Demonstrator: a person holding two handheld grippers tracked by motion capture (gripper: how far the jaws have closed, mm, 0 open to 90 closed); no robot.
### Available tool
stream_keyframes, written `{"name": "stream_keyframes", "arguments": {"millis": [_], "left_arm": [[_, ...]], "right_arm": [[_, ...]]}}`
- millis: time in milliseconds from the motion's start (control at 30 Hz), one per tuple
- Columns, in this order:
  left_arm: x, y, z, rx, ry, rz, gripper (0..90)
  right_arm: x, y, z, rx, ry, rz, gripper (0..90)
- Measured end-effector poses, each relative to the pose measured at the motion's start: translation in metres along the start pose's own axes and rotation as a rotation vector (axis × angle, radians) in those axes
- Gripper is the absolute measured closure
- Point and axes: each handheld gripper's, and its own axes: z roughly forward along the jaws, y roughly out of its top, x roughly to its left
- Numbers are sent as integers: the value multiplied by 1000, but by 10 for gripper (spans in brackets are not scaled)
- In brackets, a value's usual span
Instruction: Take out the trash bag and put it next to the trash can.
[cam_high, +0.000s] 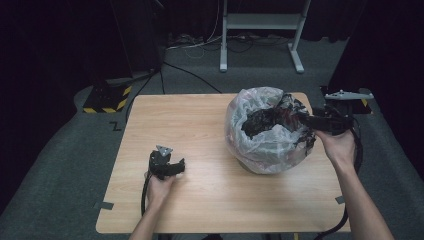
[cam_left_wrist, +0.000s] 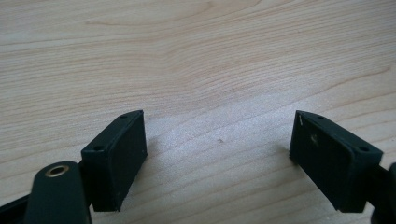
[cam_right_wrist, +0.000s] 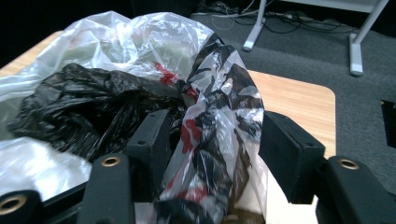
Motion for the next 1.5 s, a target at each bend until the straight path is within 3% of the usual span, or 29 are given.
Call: {"name": "stream_keyframes", "arguments": {"millis": [133, 367, 467, 633, 800, 867, 1033, 1067, 1233, 1333, 1433, 1500], "left_arm": [[-1, 0, 1, 0, 2, -6, 179], [-3, 3, 0, 21, 9, -20, 174], [-4, 6, 0, 36, -8, -24, 214], [-5, 9, -3, 24, -31, -40, 209], [-4, 11, -6, 4, -44, -38, 189], [-3, 16, -8, 16, -71, -38, 175], [-5, 29, -15, -2, -96, -38, 173], [-7, 37, -20, -20, -124, -52, 179], [-13, 56, -31, -58, -172, -58, 201], [-25, 77, -42, -87, -217, -23, 202], [-34, 91, -47, -94, -221, 29, 213], [-39, 99, -49, -91, -235, 43, 215]], "right_arm": [[4, 3, 11, 22, -24, -21, 539], [3, 3, 20, 63, -16, -11, 638], [4, 1, 24, 90, -26, -31, 744], [6, 2, 23, 76, -29, -54, 884], [8, 2, 24, 74, -22, -63, 899], [9, 3, 23, 67, -15, -61, 900], [12, 4, 22, 61, 5, -64, 900], [12, 5, 22, 58, 10, -66, 900], [16, 6, 22, 49, 32, -75, 900], [17, 6, 23, 46, 44, -73, 900], [19, 6, 23, 46, 54, -70, 900], [20, 6, 23, 47, 56, -71, 900]]}}
